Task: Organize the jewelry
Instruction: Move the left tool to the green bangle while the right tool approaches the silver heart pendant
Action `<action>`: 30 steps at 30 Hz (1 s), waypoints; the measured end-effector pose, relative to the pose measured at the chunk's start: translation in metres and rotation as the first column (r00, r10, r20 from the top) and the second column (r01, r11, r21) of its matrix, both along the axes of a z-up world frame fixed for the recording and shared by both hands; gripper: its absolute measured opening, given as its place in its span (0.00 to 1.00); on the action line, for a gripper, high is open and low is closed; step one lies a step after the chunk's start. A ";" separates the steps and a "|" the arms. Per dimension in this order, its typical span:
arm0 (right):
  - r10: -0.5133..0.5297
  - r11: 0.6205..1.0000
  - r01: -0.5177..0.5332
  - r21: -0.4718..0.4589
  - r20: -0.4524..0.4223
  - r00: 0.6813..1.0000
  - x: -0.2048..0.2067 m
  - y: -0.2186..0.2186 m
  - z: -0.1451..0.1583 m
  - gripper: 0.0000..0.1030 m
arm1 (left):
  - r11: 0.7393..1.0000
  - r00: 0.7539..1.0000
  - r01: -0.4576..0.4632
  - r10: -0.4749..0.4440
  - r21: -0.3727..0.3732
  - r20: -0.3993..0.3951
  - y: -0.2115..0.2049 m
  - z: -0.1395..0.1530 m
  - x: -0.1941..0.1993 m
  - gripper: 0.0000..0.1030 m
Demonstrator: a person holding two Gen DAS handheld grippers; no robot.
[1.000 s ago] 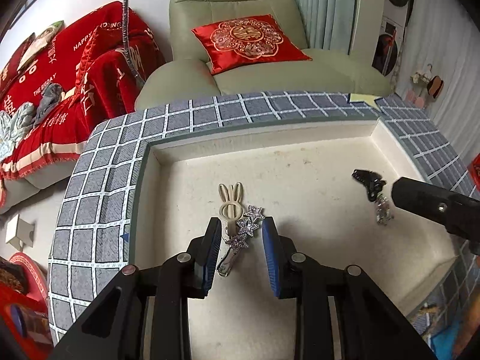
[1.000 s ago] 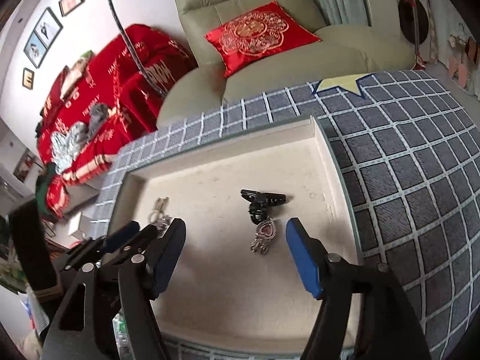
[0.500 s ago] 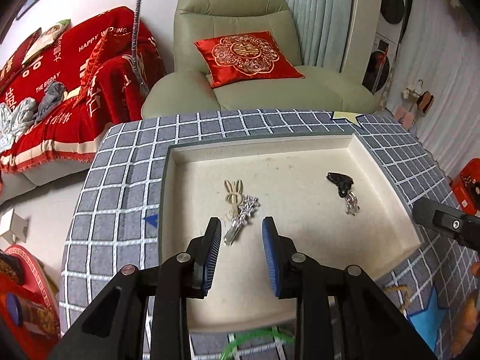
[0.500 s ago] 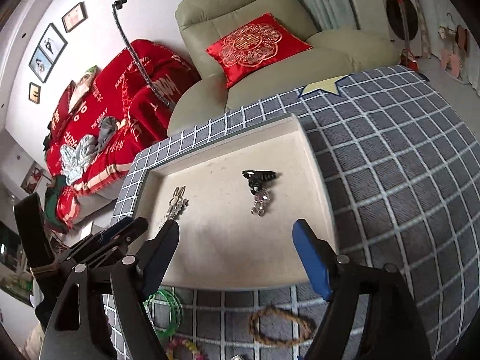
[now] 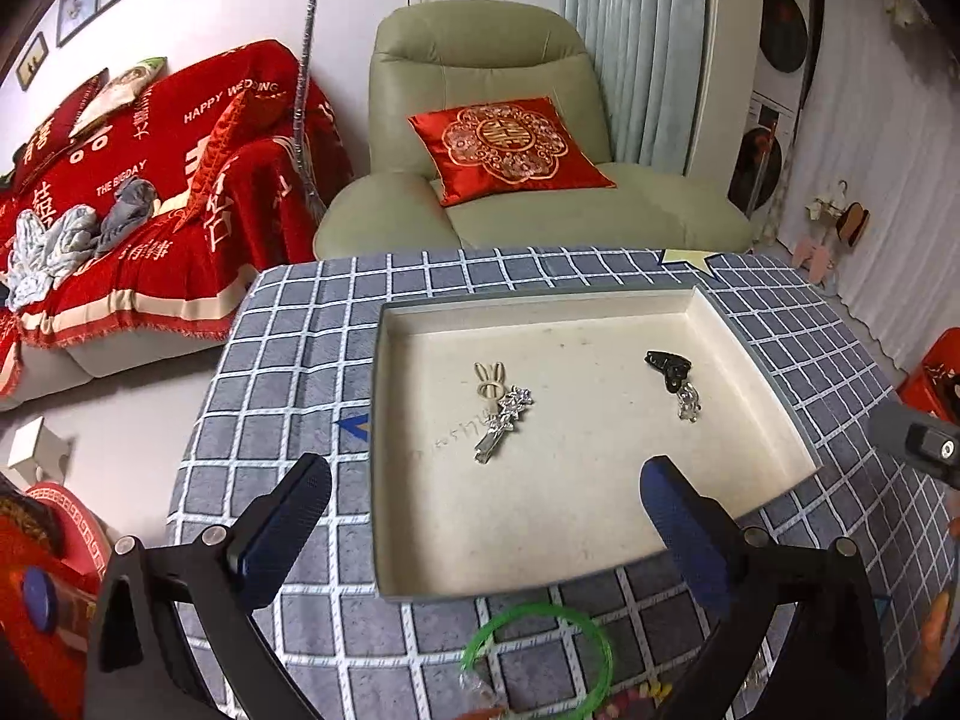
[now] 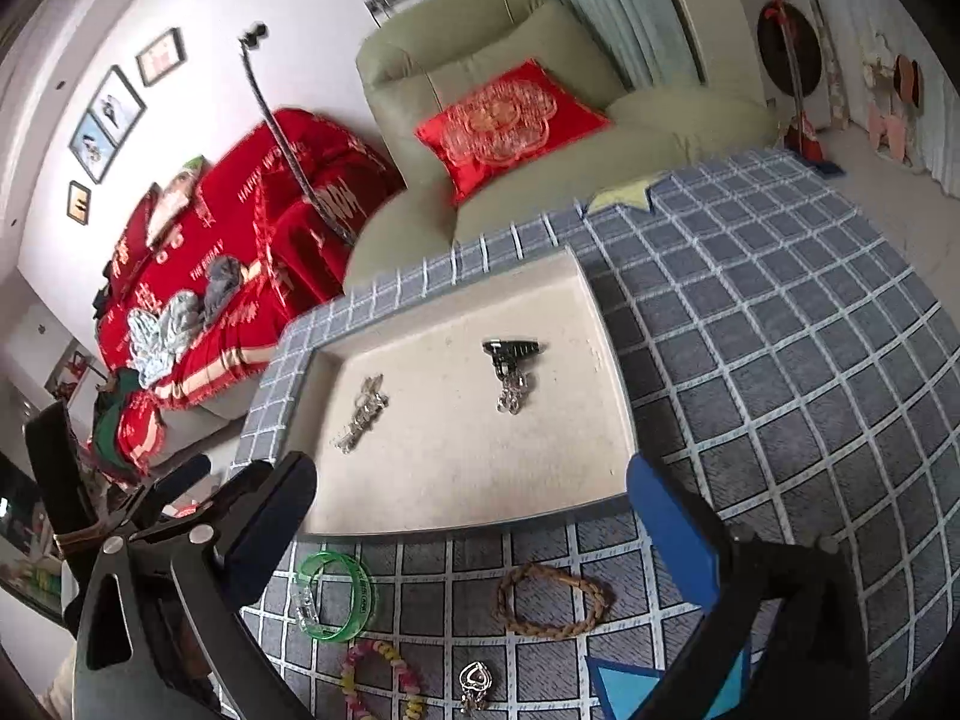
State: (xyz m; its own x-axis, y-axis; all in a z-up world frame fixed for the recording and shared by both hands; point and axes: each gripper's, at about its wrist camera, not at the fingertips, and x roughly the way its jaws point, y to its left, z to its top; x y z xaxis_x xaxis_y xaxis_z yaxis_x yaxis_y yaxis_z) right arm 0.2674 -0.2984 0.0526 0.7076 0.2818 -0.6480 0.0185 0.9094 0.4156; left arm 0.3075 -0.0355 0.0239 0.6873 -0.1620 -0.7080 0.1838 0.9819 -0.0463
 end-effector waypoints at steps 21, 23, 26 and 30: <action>0.065 0.995 -0.074 -0.066 -0.130 0.989 -0.074 0.003 -0.018 1.00 | 0.998 0.990 -0.067 0.064 -0.017 -0.127 0.040 -0.034 -0.067 1.00; 0.073 0.993 -0.086 -0.080 -0.152 0.986 -0.083 0.004 -0.025 1.00 | 0.997 0.987 -0.073 0.069 -0.022 -0.144 0.041 -0.040 -0.070 1.00; 0.072 0.989 -0.093 -0.113 -0.180 0.981 -0.091 0.007 -0.036 1.00 | 0.996 0.983 -0.083 0.077 -0.032 -0.168 0.041 -0.046 -0.071 1.00; 0.057 0.987 -0.089 -0.136 -0.223 0.973 -0.093 0.011 -0.051 1.00 | 0.993 0.975 -0.107 0.096 -0.044 -0.202 0.041 -0.056 -0.068 1.00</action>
State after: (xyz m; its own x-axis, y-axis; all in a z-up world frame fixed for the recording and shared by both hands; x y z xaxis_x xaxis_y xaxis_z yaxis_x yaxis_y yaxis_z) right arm 0.1745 -0.2870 0.0020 0.5258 0.2192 -0.8219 0.0256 0.9617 0.2728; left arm 0.2393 0.0052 -0.0321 0.5484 -0.1412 -0.8242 0.0655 0.9899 -0.1260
